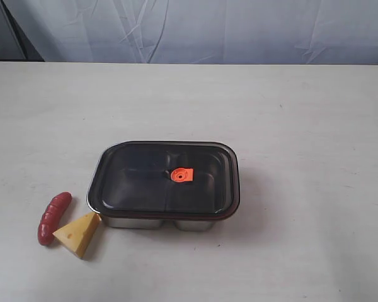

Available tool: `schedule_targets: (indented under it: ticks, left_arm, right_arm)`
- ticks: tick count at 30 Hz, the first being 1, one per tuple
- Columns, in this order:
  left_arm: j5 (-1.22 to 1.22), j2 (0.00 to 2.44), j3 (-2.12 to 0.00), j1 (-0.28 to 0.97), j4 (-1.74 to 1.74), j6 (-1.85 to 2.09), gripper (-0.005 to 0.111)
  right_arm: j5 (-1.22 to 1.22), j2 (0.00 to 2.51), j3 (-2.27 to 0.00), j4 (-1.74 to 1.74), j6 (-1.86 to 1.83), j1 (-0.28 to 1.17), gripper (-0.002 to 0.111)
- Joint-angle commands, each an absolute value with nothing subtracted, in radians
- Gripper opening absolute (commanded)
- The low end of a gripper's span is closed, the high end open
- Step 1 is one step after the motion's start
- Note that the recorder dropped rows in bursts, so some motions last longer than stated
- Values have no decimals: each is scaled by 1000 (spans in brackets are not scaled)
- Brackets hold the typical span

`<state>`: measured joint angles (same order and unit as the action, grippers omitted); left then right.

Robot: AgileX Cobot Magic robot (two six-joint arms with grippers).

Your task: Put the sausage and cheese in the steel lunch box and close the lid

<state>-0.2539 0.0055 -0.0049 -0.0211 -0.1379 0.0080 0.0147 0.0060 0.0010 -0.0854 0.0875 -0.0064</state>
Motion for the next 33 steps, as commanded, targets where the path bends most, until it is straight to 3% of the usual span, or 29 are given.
schedule_targets:
  ticks: [1,6,17,20,26,33]
  left_arm:
    - [-239,0,0,-18,-138,8,0]
    - [-239,0,0,-18,-138,8,0]
    - [-239,0,0,-18,-138,8,0]
    - [-239,0,0,-18,-138,8,0]
    - [-239,0,0,-18,-138,8,0]
    - [-239,0,0,-18,-138,8,0]
  right_arm:
    - [-586,0,0,149,327,-11,-1]
    - [-724,0,0,21,964,-11,-1]
    - [-789,0,0,0,1228,-11,-1]
    - [-670,0,0,0,1254,-11,-1]
    - [-141,28,-119,-137,1353,-9,-1]
    - [-23,335,-378,-448,1353,79,-1]
